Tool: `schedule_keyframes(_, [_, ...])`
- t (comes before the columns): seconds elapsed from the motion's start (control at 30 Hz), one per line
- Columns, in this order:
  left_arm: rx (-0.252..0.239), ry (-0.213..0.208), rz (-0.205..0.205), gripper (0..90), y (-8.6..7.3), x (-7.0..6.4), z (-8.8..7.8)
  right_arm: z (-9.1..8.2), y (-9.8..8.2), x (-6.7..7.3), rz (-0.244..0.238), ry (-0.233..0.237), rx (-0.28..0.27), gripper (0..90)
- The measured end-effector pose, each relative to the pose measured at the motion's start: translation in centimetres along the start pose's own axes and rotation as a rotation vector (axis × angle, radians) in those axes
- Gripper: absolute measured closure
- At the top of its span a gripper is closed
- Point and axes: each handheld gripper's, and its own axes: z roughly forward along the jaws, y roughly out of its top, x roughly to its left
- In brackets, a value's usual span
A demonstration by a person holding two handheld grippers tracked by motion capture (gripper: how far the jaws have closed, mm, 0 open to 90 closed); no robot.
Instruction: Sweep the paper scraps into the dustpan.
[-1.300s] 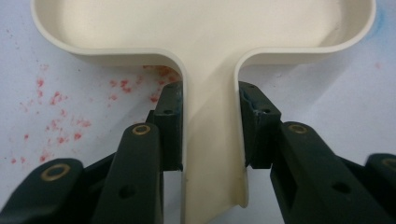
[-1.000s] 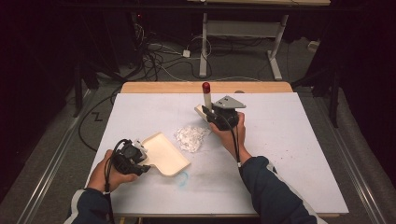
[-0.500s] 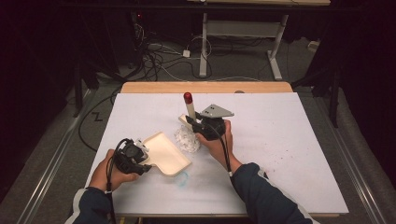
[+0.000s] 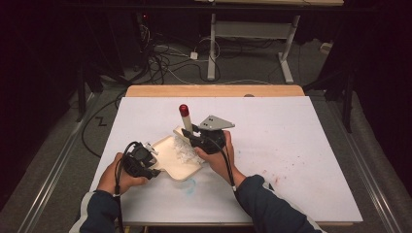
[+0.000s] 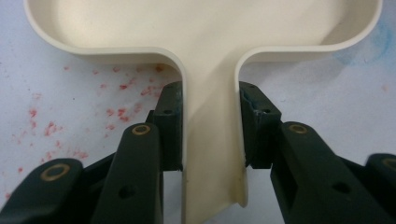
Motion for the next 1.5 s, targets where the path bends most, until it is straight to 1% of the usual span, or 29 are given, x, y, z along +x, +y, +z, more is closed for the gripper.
schedule_keyframes(0.03, [0.002, 0.004, 0.001, 62.5, 0.0, 0.0, 0.1, 0.0, 0.0, 0.2, -0.001, 0.010, -0.001, 69.9])
schedule_keyframes(0.07, [0.001, 0.003, -0.003, 62.5, 0.1, -0.1, 0.1, 0.0, 0.0, 0.2, -0.001, 0.010, -0.001, 69.9])
schedule_keyframes(0.1, [0.003, 0.004, 0.002, 62.5, 0.2, -0.1, 0.2, -0.1, 0.0, 0.6, -0.015, 0.021, 0.002, 70.0])
schedule_keyframes(0.23, [0.011, 0.007, 0.006, 62.4, 0.4, -0.3, 0.4, -0.1, 0.1, 1.1, -0.018, 0.039, 0.001, 70.2])
schedule_keyframes(0.27, [0.017, 0.008, 0.006, 62.4, 0.4, -0.3, 0.5, -0.2, 0.3, 1.4, -0.031, 0.055, 0.002, 70.5])
schedule_keyframes(0.3, [0.020, 0.008, 0.005, 62.4, 0.4, -0.3, 0.5, -0.2, 0.4, 1.6, -0.040, 0.055, 0.002, 70.6])
schedule_keyframes(0.43, [0.021, 0.003, 0.003, 62.4, 0.4, -0.2, 0.6, -0.4, 0.7, 1.9, -0.050, 0.058, 0.000, 71.1])
schedule_keyframes(0.5, [0.021, 0.002, 0.003, 62.4, 0.3, -0.2, 0.6, -0.6, 1.0, 1.9, -0.062, 0.067, 0.001, 71.2])
schedule_keyframes(0.57, [0.020, 0.001, 0.004, 62.4, 0.3, -0.2, 0.6, -0.8, 1.3, 1.8, -0.069, 0.055, 0.000, 71.2])
schedule_keyframes(0.63, [0.021, 0.000, 0.002, 62.4, 0.3, -0.3, 0.6, -0.9, 1.5, 1.6, -0.068, 0.054, -0.001, 71.2])
schedule_keyframes(0.67, [0.020, 0.001, 0.002, 62.4, 0.3, -0.3, 0.6, -0.9, 1.6, 1.4, -0.056, 0.045, -0.004, 71.2])
schedule_keyframes(0.73, [0.019, 0.004, 0.002, 62.4, 0.2, -0.3, 0.7, -1.1, 2.0, 1.0, -0.050, 0.044, -0.014, 71.2])
schedule_keyframes(0.8, [0.018, 0.004, 0.005, 62.4, 0.2, -0.3, 0.7, -1.3, 2.4, 0.7, -0.042, 0.032, -0.028, 71.2])
schedule_keyframes(0.83, [0.020, 0.003, 0.005, 62.4, 0.2, -0.3, 0.7, -1.4, 2.8, 0.3, -0.030, 0.022, -0.038, 71.2])
schedule_keyframes(0.9, [0.021, -0.002, 0.000, 62.4, 0.1, -0.2, 0.8, -1.4, 2.9, 0.0, -0.023, 0.017, -0.044, 71.2])
schedule_keyframes(0.97, [0.025, -0.005, 0.004, 62.4, 0.1, -0.1, 0.8, -1.3, 3.2, -0.4, -0.023, -0.002, -0.041, 71.2])
schedule_keyframes(1.03, [0.023, -0.007, 0.001, 62.5, 0.0, -0.1, 0.8, -1.2, 3.4, -0.8, -0.020, -0.011, -0.041, 71.2])
schedule_keyframes(1.07, [0.023, -0.006, 0.000, 62.5, 0.0, -0.1, 0.8, -1.2, 3.3, -1.0, -0.017, -0.014, -0.037, 71.2])
schedule_keyframes(1.2, [0.023, -0.007, -0.003, 62.5, -0.1, 0.0, 0.8, -0.3, 2.8, -1.9, -0.008, -0.057, -0.006, 71.2])
schedule_keyframes(1.23, [0.022, -0.007, 0.000, 62.5, -0.1, 0.1, 0.7, -0.1, 2.7, -2.1, -0.017, -0.078, -0.003, 71.2])
schedule_keyframes(1.33, [0.014, -0.007, -0.010, 62.5, -0.2, 0.1, 0.7, 0.7, 2.5, -2.4, -0.053, -0.118, 0.007, 71.2])
schedule_keyframes(1.37, [0.017, -0.009, -0.009, 62.5, -0.2, 0.2, 0.7, 1.0, 2.4, -2.5, -0.070, -0.131, 0.005, 71.2])
schedule_keyframes(1.43, [0.019, -0.011, -0.014, 62.4, -0.3, 0.4, 0.8, 1.7, 2.1, -2.4, -0.116, -0.166, 0.025, 71.2])
schedule_keyframes(1.5, [0.018, -0.012, -0.015, 62.4, -0.4, 0.5, 0.8, 2.4, 1.8, -2.5, -0.151, -0.182, 0.041, 71.2])
